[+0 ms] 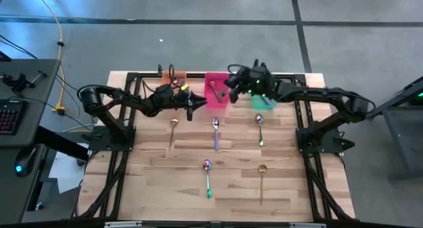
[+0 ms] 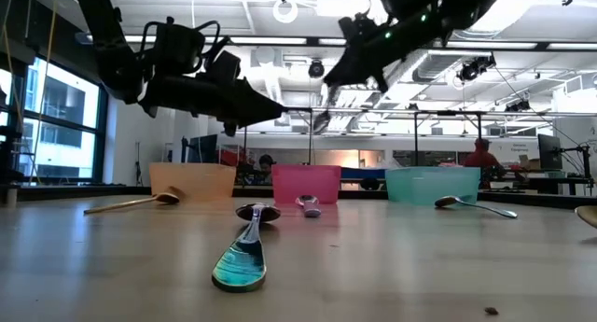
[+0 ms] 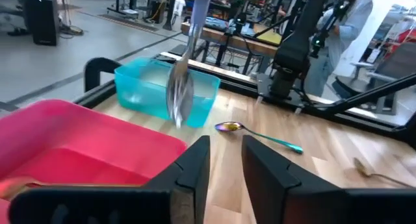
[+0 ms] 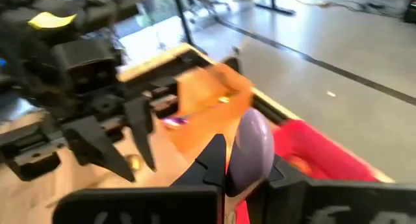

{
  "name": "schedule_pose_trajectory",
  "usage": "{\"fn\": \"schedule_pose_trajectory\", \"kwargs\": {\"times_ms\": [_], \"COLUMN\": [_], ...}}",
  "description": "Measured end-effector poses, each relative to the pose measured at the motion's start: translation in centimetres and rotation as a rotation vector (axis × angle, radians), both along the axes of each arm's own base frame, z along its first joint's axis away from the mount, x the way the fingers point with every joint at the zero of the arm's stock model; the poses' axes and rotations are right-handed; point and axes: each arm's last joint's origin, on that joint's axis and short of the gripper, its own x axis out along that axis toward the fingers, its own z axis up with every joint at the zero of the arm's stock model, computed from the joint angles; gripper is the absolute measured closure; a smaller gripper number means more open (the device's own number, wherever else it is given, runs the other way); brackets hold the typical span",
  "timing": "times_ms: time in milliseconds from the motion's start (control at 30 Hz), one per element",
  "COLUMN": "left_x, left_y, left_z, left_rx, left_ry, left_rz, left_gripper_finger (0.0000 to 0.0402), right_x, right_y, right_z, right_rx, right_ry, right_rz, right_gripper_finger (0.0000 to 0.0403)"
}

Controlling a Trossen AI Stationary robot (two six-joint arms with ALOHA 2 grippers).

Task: Sort silverware by color (type)
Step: Put the bottom purple spoon into the green bin

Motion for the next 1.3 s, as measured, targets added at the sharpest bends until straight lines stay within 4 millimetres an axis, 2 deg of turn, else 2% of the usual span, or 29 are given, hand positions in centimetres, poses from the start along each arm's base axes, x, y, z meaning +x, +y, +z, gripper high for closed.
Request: {"fn": "schedule_pose_trajectory", "kwargs": {"times_ms": [100,300,533,733,833,1167,1300], "left_x": [-0.2,-0.5,-0.5,-0.5,-0.5,-0.5,-0.5], "left_y": [0.4,1.0,1.0,1.0,1.0,1.0,1.0], "left_z": [0.0,0.1,0.1,0.1,0.1,0.1,0.1], "left_rx": [0.03,0.033,0.049,0.052,0.057,0.072,0.079], "left_ry": [0.001,-0.001,0.001,0.002,0.003,0.005,0.007], "left_rz": [0.018,0.049,0.048,0.047,0.047,0.045,0.044], "left_gripper_finger": [0.0313,0.0319,0.0341,0.0364,0.0374,0.0394,0.0394], "right_x": [-1.5,-4.3,-8.0,-11.4,-12.2,-10.4,-9.9], "right_y": [-0.7,-1.4,-3.5,-5.3,-6.0,-9.2,-9.8], "right_z": [1.7,3.6,4.0,2.3,1.2,-4.2,-5.8], "right_rx": [-0.003,0.02,0.13,0.291,0.352,0.447,0.468], "right_ry": [0.04,0.109,0.325,0.502,0.557,0.716,0.745], "right_rz": [-0.038,-0.099,-0.228,-0.322,-0.308,-0.22,-0.211], "right_gripper_finger": [0.0398,0.04,0.0401,0.0402,0.0402,0.0401,0.0378]}}
